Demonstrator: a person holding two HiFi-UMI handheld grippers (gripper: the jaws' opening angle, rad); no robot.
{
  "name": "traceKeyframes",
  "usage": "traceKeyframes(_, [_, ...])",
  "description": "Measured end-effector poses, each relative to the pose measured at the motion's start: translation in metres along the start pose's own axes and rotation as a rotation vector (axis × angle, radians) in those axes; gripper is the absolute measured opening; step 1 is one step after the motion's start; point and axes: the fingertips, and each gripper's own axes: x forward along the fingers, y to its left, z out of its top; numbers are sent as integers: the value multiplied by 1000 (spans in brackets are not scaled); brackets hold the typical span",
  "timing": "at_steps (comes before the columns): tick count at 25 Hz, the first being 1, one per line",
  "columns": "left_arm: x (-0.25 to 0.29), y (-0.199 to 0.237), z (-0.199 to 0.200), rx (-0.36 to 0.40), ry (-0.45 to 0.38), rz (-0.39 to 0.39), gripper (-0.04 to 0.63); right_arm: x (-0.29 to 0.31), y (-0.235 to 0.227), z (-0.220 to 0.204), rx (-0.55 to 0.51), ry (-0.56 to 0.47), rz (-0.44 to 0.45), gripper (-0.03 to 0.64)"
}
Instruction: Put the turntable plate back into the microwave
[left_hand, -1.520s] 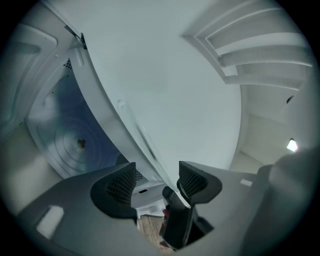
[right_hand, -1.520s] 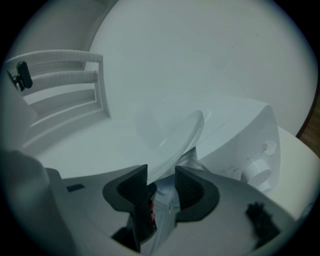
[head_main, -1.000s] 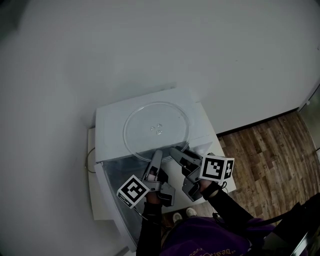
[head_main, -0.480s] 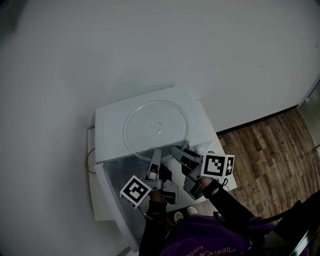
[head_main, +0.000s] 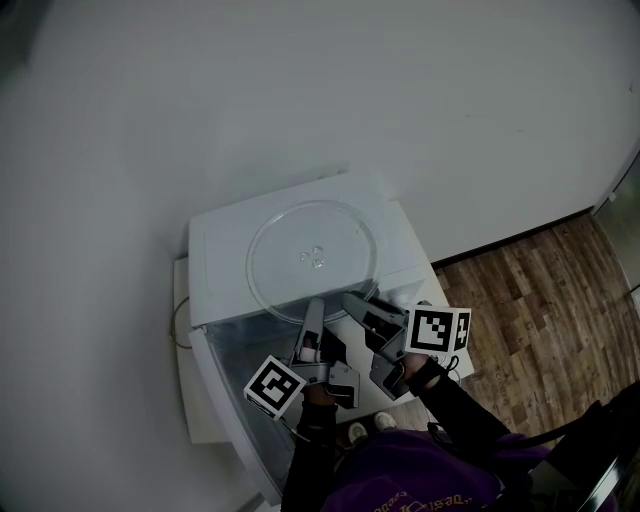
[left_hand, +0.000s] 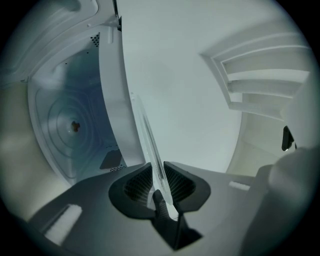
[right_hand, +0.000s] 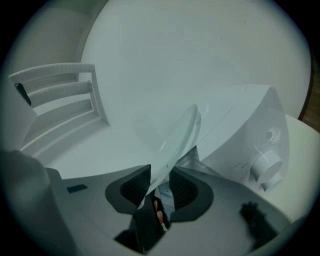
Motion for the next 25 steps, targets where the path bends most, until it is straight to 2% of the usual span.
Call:
traceKeyframes(3, [-3, 4, 2, 27, -5, 19, 78, 0, 1, 0, 4, -2, 10, 125])
traceKeyframes(12, [-3, -4, 1, -15, -37, -39, 78, 0, 3, -1, -3, 3, 24, 124])
traceKeyframes(25, [-5, -8, 2, 7, -33, -48, 75, -1, 7, -1, -40, 15, 31, 124])
